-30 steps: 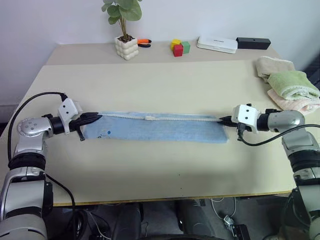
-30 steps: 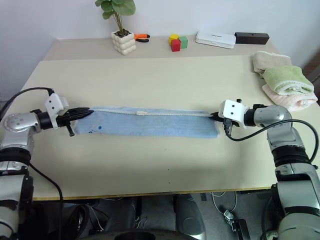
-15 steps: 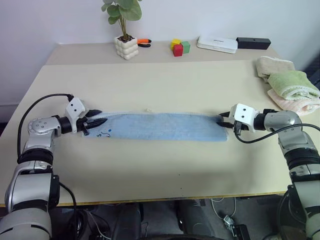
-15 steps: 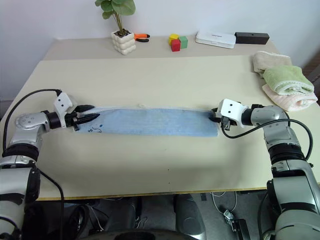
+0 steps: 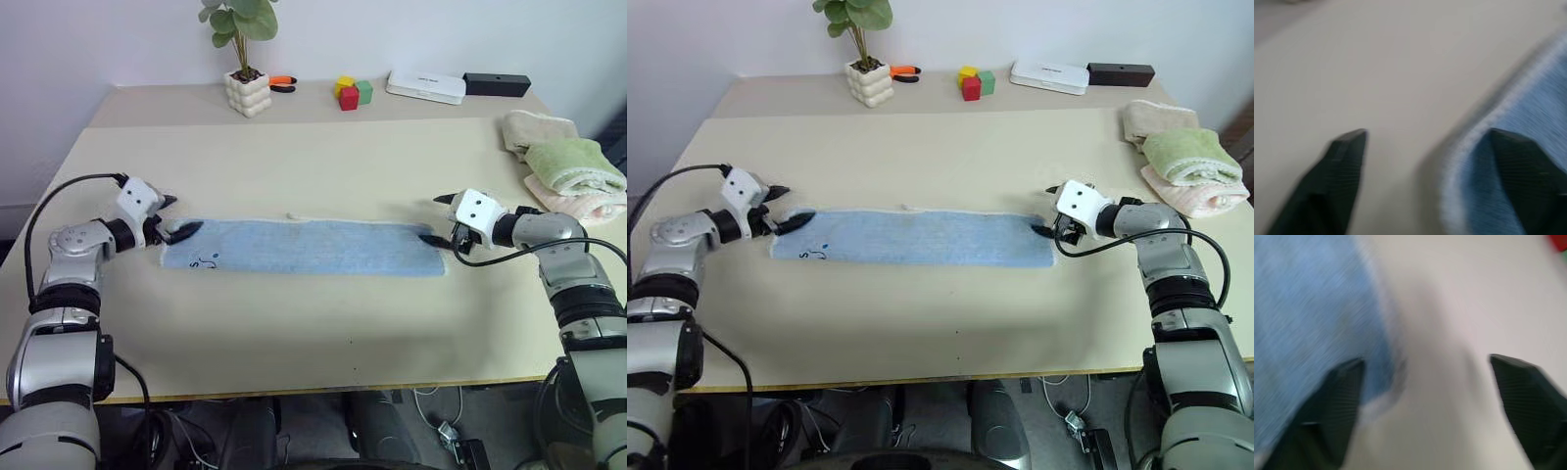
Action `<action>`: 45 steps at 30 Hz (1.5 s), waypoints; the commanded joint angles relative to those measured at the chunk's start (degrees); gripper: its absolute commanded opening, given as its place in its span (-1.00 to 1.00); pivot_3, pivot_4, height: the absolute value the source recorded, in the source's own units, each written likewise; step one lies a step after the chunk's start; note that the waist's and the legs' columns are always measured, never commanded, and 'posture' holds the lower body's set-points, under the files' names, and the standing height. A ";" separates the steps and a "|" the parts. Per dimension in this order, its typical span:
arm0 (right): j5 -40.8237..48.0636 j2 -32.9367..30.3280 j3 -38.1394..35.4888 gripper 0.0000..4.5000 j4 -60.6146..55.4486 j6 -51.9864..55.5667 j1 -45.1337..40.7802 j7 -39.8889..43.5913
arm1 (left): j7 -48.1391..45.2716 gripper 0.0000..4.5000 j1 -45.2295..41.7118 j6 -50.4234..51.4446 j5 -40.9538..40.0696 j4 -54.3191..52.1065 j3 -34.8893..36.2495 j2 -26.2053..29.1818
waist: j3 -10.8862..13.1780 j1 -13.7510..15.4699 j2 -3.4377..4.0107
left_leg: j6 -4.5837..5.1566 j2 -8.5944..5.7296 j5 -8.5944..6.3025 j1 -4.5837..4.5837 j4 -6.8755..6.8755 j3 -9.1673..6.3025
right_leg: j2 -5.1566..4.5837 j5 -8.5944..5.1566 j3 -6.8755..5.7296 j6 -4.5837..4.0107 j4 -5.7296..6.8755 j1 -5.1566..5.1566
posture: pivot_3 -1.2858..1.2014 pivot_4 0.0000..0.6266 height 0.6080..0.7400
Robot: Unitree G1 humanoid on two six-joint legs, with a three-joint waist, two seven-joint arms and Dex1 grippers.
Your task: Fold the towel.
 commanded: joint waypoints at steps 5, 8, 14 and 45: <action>3.45 1.20 -5.37 -0.98 -13.31 5.71 1.49 -7.45 | 1.25 -0.98 0.30 4.74 -5.14 -7.62 4.82 -0.37 | 0.00 0.06 0.00 | 0.00 0.00 0.00 0.00 -0.02 0.00 | 0.00 0.00 -0.01 0.00 0.00 0.00 | 0.03 -0.52 1.00; 8.00 7.00 -7.76 -1.00 -26.26 14.99 5.43 -13.41 | 4.34 -1.00 2.17 11.08 -8.61 -17.45 6.60 -3.00 | 0.00 0.15 -0.01 | 0.00 0.01 0.00 -0.02 -0.02 -0.03 | 0.00 0.00 -0.02 0.00 0.00 0.00 | 0.03 -0.52 1.00; 11.49 23.29 -8.98 -1.00 -46.26 33.21 12.13 -29.99 | 15.11 -1.00 9.95 30.79 -18.44 -45.46 8.43 -13.06 | 0.00 0.12 -0.01 | -0.02 0.01 0.01 -0.10 0.04 -0.09 | -0.03 0.00 -0.02 0.00 0.13 -0.08 | 0.03 -0.52 1.00; 4.81 28.26 -8.91 -0.76 -37.04 28.02 25.80 -44.41 | 24.75 -0.62 24.61 25.90 -13.86 -44.71 8.10 -17.55 | -0.21 0.22 -0.18 | -0.03 -0.01 0.01 0.08 -0.12 -0.09 | -0.02 0.00 -0.05 -0.01 -0.24 0.20 | 0.03 -0.52 1.00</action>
